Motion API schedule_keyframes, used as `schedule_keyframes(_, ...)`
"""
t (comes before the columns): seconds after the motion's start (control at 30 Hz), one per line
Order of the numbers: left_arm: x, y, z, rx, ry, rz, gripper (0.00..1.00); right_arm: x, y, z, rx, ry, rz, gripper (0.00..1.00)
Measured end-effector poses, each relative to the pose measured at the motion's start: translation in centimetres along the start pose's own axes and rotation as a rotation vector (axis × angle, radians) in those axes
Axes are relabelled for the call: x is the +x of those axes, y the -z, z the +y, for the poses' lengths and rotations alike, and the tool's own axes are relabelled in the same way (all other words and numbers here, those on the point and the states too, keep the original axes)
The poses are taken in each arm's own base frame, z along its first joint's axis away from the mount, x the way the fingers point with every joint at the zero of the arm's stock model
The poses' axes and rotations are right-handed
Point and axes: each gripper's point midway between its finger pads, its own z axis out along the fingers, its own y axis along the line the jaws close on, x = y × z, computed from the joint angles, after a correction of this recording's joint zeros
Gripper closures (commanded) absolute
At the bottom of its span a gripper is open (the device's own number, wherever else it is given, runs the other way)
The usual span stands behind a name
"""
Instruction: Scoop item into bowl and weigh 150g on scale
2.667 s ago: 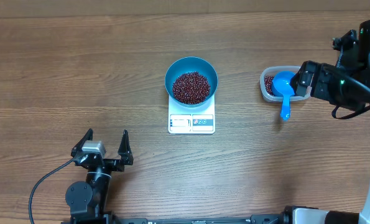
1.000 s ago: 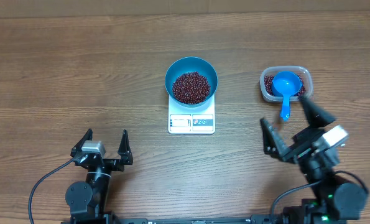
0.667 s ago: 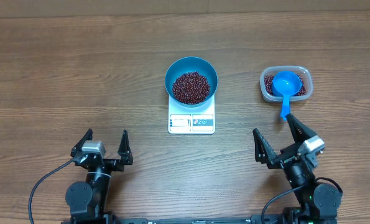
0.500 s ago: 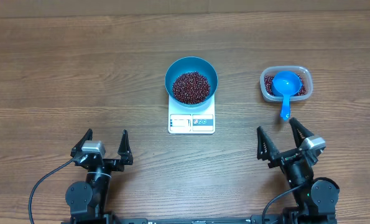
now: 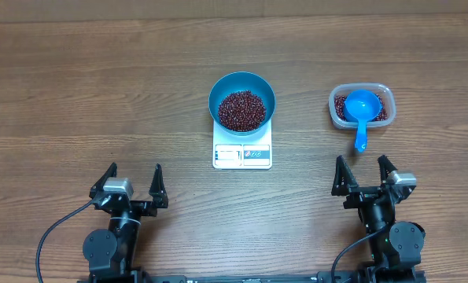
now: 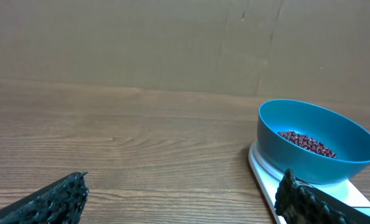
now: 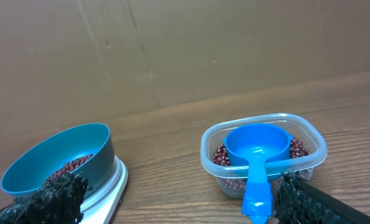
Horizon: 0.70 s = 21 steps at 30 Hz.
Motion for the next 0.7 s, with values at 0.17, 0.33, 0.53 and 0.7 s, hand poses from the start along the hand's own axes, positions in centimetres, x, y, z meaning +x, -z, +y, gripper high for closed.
schedule_keyframes(0.17, 0.00, 0.00, -0.01, 0.000, 0.000, 0.000, 0.00, -0.04, 0.00, -0.14, 0.008, 0.004, -0.002, 0.00)
schedule_keyframes(0.33, 0.00, 0.00, -0.01, 0.000, 0.000, 0.000, 0.01, -0.07, 0.00, -0.19, 0.011, 0.003, -0.004, 0.00)
schedule_keyframes(0.53, 0.00, 0.00, -0.01, 0.000, 0.000, 0.000, 0.00, 0.00, 0.00, -0.01, 0.004, 0.004, -0.001, 0.00)
schedule_keyframes(0.7, 0.00, 0.00, -0.01, 0.000, 0.000, 0.000, 0.00, 0.00, 0.00, -0.02, 0.004, 0.006, -0.001, 0.00)
